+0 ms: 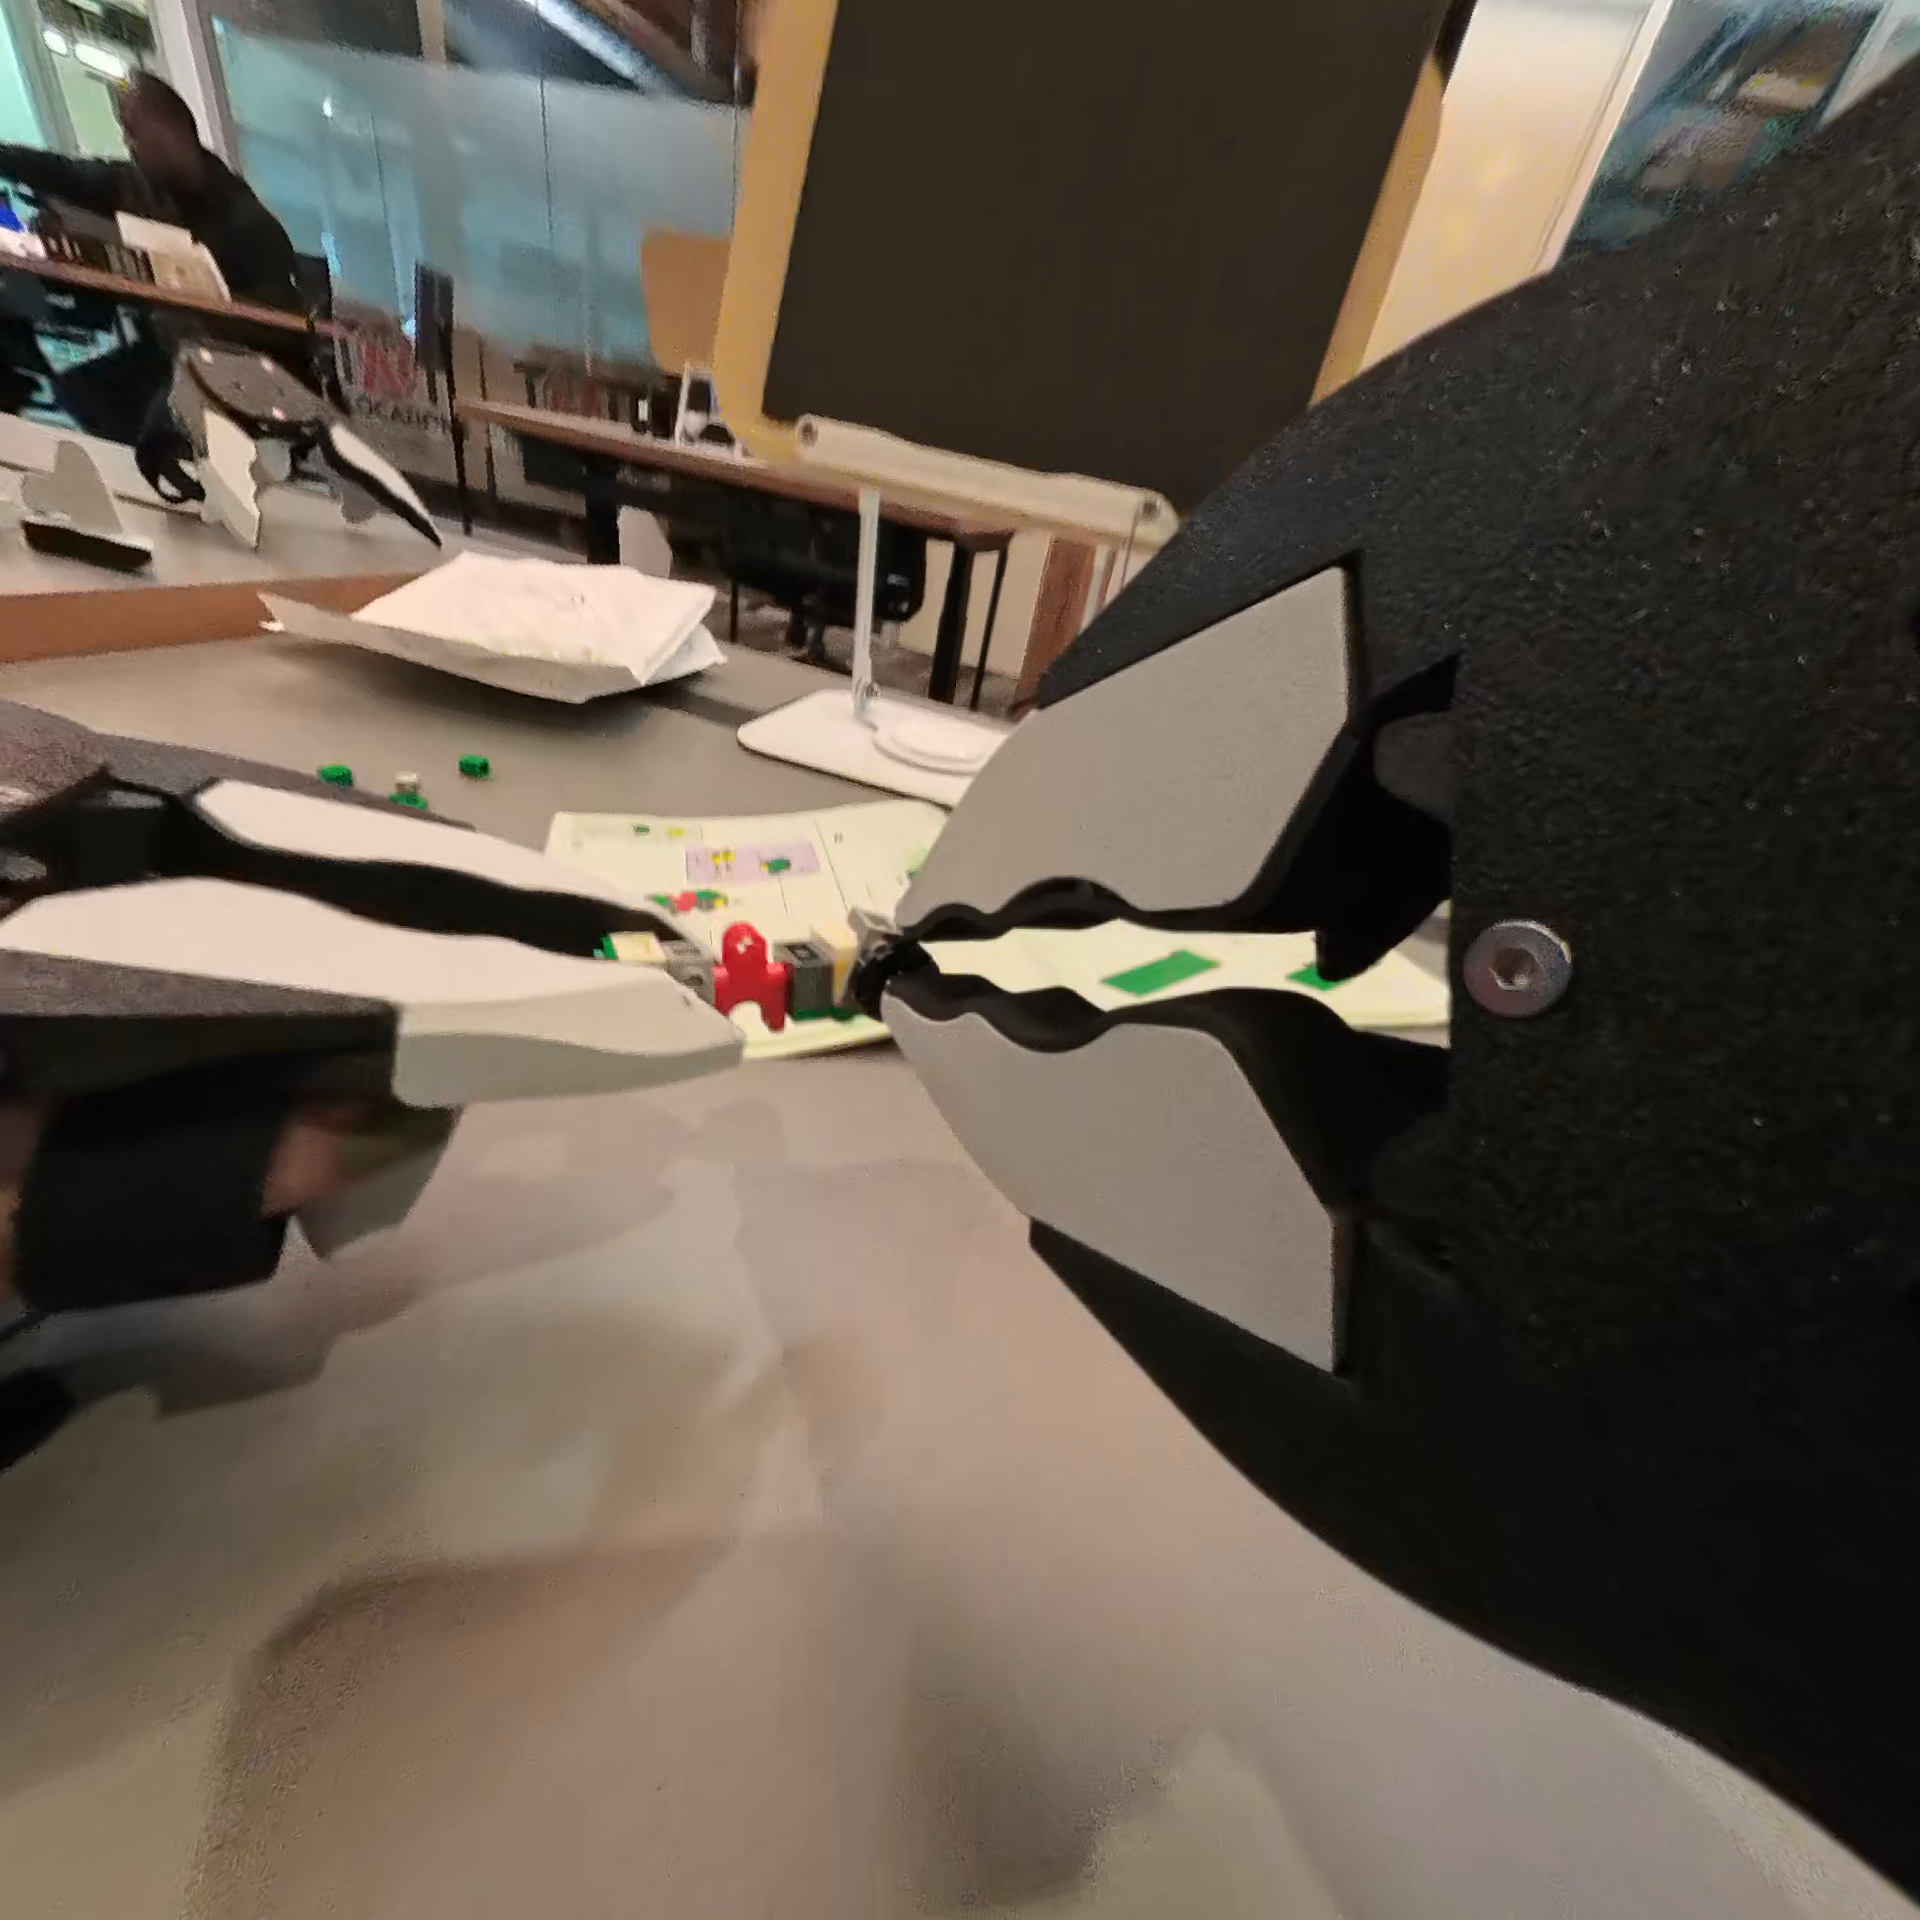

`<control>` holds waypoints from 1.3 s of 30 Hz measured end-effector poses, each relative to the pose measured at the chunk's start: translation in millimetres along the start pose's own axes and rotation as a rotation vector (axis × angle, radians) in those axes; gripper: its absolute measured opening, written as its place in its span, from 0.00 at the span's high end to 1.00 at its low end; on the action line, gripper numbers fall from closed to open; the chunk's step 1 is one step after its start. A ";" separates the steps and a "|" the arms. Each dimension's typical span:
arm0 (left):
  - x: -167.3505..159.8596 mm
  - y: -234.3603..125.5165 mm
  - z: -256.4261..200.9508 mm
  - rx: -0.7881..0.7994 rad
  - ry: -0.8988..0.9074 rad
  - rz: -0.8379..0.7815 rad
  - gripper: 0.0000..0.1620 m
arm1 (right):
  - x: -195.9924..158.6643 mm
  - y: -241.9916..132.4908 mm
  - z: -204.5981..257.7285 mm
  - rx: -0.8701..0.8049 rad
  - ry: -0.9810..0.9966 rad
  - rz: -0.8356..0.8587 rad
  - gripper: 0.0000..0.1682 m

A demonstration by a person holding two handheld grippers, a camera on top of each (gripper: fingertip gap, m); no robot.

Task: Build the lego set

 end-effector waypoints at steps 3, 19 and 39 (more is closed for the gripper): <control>0.7 0.6 -2.5 0.000 0.013 0.002 0.87 | 8.2 0.1 -2.9 -0.011 -0.049 0.022 0.97; 2.0 1.5 -8.0 -0.014 0.031 0.009 0.87 | 11.8 8.1 4.9 0.039 -0.240 0.168 0.97; 2.7 2.1 -11.2 -0.040 0.015 0.004 0.87 | 10.1 13.2 6.0 0.097 -0.294 0.237 0.96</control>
Point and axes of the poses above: each gripper's, where its closed fingertips meet, y out along the fingers, x out of its top, z = x × y across the jaws, the point moved 4 cm from there along -y, back along the fingers, and after that the axes turned 3 degrees about y, right-handed, at the moved point
